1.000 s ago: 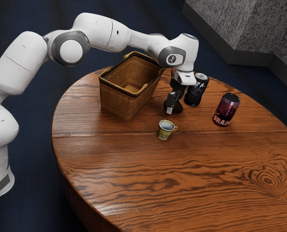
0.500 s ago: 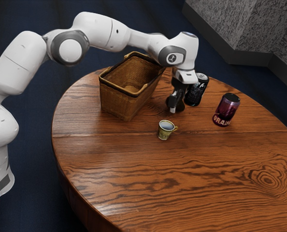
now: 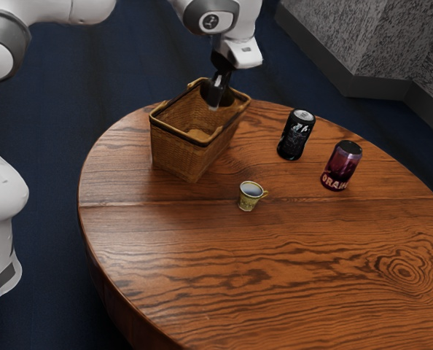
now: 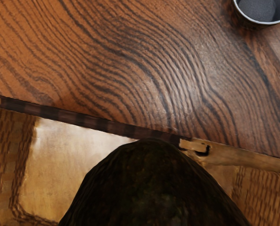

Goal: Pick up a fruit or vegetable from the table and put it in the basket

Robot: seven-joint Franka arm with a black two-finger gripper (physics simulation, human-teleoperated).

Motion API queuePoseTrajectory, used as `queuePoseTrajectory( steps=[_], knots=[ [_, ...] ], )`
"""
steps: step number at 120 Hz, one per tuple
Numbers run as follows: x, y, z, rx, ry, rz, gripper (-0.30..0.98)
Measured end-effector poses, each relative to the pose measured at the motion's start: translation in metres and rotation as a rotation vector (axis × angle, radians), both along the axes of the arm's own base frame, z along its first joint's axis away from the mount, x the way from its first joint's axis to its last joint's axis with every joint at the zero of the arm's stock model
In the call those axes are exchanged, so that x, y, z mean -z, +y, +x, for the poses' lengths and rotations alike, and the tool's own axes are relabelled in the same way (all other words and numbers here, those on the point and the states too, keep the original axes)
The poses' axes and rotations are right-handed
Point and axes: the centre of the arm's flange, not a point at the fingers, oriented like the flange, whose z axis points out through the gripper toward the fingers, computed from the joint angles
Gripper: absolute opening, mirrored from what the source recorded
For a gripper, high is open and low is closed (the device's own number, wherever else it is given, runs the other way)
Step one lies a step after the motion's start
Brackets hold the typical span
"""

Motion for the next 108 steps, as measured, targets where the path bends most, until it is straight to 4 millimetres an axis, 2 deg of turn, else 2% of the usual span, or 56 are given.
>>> queuePoseTrajectory(
  steps=[6, 12, 17, 23, 34, 49, 67, 84, 90, 95, 99, 103, 108],
  knots=[
    [0.01, 0.045, -0.017, -0.11, 0.026, -0.028, 0.23],
    [0.018, 0.081, -0.031, -0.194, 0.046, -0.058, 0.23],
    [0.028, 0.1, -0.035, -0.235, 0.064, -0.083, 0.23],
    [0.043, 0.112, -0.027, -0.252, 0.091, -0.115, 0.23],
    [0.061, 0.119, -0.003, -0.246, 0.119, -0.154, 0.23],
    [0.065, 0.125, 0.002, -0.257, 0.125, -0.166, 0.23],
    [0.067, 0.13, 0.001, -0.275, 0.132, -0.18, 0.52],
    [0.065, 0.135, -0.003, -0.292, 0.13, -0.186, 0.62],
    [0.054, 0.137, -0.007, -0.31, 0.111, -0.173, 0.64],
    [0.037, 0.133, -0.009, -0.327, 0.08, -0.156, 0.65],
    [0.017, 0.117, -0.004, -0.316, 0.051, -0.131, 0.66],
    [0.0, 0.079, 0.005, -0.269, 0.03, -0.111, 0.67],
    [-0.009, 0.006, 0.017, -0.164, 0.026, -0.1, 0.67]
  ],
)
